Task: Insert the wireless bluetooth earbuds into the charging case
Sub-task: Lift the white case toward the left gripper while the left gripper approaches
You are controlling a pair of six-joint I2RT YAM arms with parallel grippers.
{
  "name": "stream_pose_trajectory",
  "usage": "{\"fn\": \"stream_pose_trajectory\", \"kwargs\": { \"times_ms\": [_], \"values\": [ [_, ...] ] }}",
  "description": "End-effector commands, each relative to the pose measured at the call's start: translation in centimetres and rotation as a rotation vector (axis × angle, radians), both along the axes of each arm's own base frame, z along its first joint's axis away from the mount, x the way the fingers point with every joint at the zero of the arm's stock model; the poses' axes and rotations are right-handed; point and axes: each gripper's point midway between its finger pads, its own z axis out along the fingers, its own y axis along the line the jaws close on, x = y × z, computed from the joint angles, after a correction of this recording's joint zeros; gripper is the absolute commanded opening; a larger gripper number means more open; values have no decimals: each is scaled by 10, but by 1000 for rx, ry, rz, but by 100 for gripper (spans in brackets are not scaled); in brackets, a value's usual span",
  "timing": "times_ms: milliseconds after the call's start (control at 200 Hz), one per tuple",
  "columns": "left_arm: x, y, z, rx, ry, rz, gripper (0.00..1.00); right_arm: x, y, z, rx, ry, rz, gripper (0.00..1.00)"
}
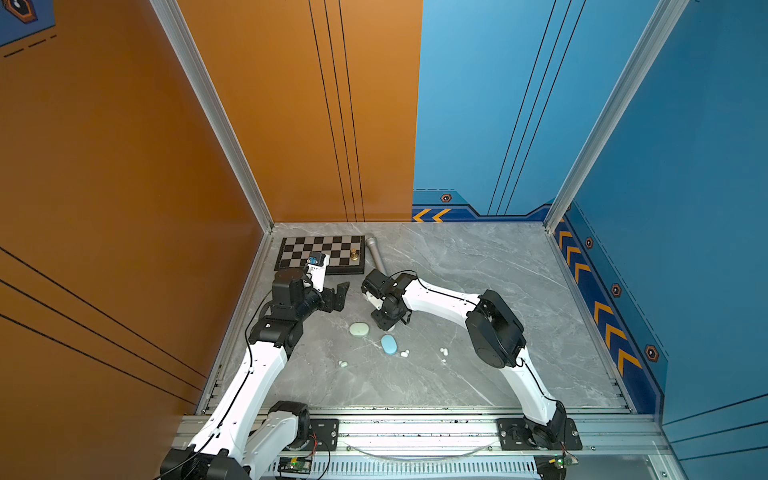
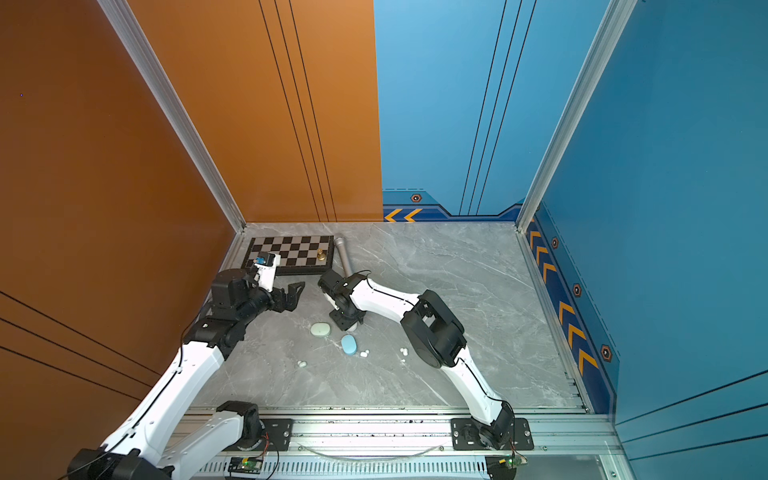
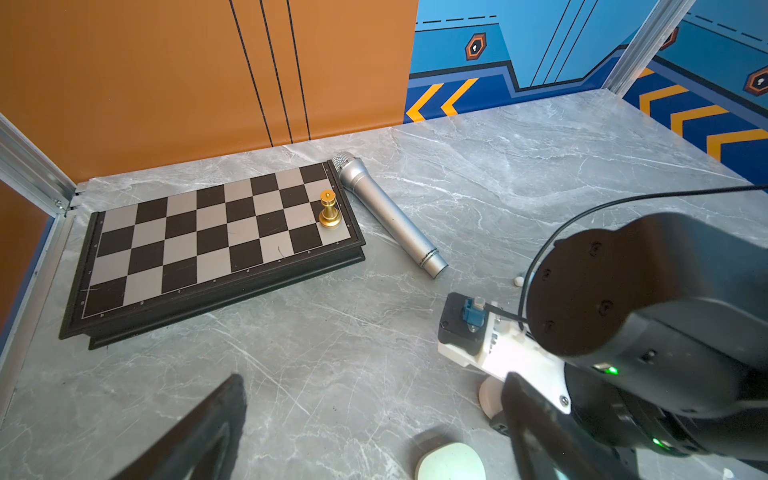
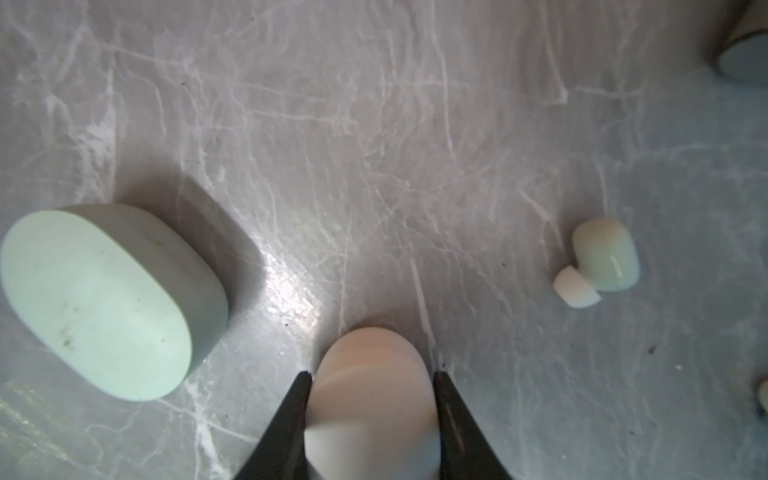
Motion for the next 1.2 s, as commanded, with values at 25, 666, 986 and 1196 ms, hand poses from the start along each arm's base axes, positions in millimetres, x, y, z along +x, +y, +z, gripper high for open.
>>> {"fn": "stream_pose_trajectory", "kwargs": {
  "times_ms": [25, 666, 986, 1196],
  "values": [
    [5, -6, 12, -16, -19, -10, 94, 15, -4, 29, 76, 19, -108, 27],
    [45, -118, 78, -362, -192, -191, 95, 140, -109, 212, 983, 308, -1139, 21],
    [65, -182, 86, -506, -195, -293, 96, 134, -104, 259, 1144, 323, -1063, 20],
    [81, -206, 75, -513, -179, -300, 92, 132, -98, 277, 1217, 358, -1005, 18]
  ]
}}
